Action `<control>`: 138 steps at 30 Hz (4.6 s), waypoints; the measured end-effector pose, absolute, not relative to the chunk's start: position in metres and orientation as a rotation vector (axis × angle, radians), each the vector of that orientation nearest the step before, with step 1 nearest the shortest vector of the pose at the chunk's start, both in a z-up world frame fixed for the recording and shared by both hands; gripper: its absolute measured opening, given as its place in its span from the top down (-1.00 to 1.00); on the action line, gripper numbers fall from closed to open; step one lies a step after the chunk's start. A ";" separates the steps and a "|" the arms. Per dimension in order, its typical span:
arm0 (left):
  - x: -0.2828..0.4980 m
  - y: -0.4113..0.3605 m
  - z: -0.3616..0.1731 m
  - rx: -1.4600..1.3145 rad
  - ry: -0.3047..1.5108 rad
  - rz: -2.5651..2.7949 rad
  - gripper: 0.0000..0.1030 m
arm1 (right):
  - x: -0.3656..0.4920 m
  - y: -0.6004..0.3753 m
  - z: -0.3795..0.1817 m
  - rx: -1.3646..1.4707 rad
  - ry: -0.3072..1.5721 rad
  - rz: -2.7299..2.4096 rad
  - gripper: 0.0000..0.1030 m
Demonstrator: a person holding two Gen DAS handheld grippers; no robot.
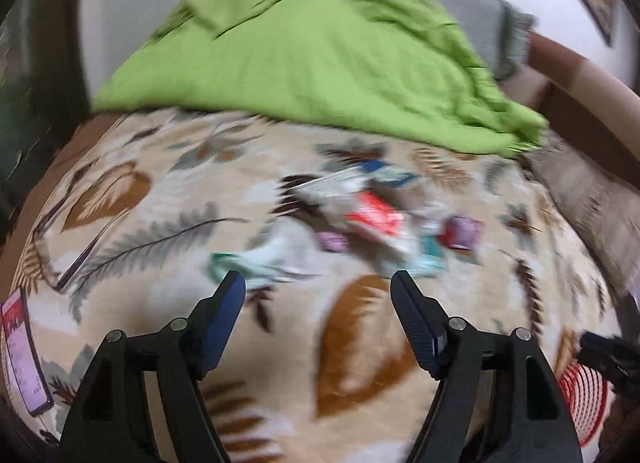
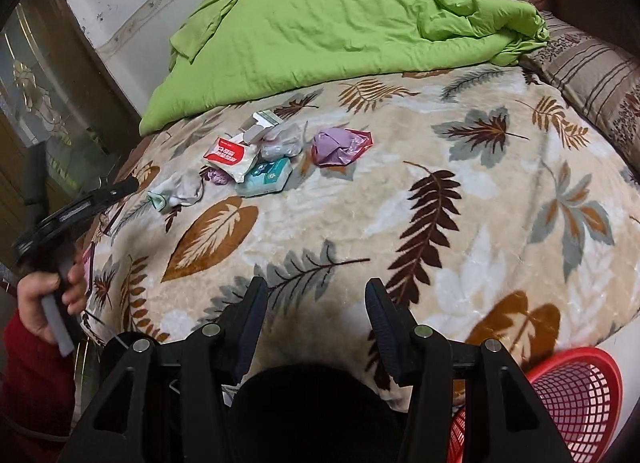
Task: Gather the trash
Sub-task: 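Return both tools to the bed and grasp the white sock with the left tool, then grasp the purple plastic bag with the right tool while the left tool holds the sock, then move both tools over the red wastebasket and release the sock and purple bag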
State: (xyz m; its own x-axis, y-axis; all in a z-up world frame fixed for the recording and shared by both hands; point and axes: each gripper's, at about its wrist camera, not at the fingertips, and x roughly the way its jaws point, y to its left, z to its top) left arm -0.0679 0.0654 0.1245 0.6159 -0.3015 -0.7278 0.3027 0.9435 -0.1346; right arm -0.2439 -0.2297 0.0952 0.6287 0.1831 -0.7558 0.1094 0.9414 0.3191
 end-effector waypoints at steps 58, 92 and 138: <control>-0.153 -0.015 0.117 0.111 0.724 -0.463 0.23 | -0.204 -0.202 0.104 0.253 0.745 0.004 0.32; -0.207 -0.050 0.128 0.173 0.705 -0.552 0.21 | -0.264 -0.218 0.117 0.308 0.710 0.001 0.32; -0.313 -0.246 0.105 0.321 0.945 -1.311 -0.25 | -0.462 -0.392 0.093 0.542 0.770 -0.485 -0.15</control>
